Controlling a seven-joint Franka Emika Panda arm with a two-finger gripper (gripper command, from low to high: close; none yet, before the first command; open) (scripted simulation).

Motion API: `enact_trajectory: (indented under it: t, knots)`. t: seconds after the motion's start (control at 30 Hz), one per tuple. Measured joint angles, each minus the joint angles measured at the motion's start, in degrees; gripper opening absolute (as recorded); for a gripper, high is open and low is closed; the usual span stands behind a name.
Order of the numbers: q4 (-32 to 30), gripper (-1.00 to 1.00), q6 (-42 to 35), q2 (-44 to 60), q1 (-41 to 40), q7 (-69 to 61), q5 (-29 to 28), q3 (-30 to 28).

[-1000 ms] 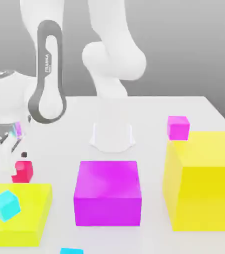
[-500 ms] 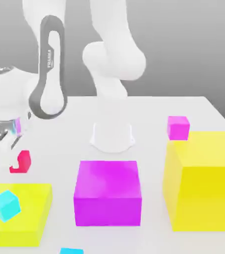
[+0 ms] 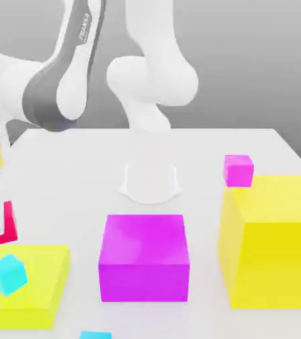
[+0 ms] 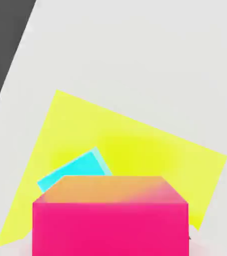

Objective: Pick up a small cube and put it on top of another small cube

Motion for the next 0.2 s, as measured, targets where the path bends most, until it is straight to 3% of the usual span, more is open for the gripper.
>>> enact_trajectory:
  t: [0.07, 0.1, 0.2]
  knots:
    - [-0.24, -1.00, 3.98, 3.75, -0.03, 0.04, -0.13, -0.03]
    - [-0.39, 1.00, 5.47, 5.08, -0.01, 0.06, -0.17, -0.04]
    - [-0.39, 1.00, 5.47, 5.08, -0.02, 0.06, -0.17, -0.04]
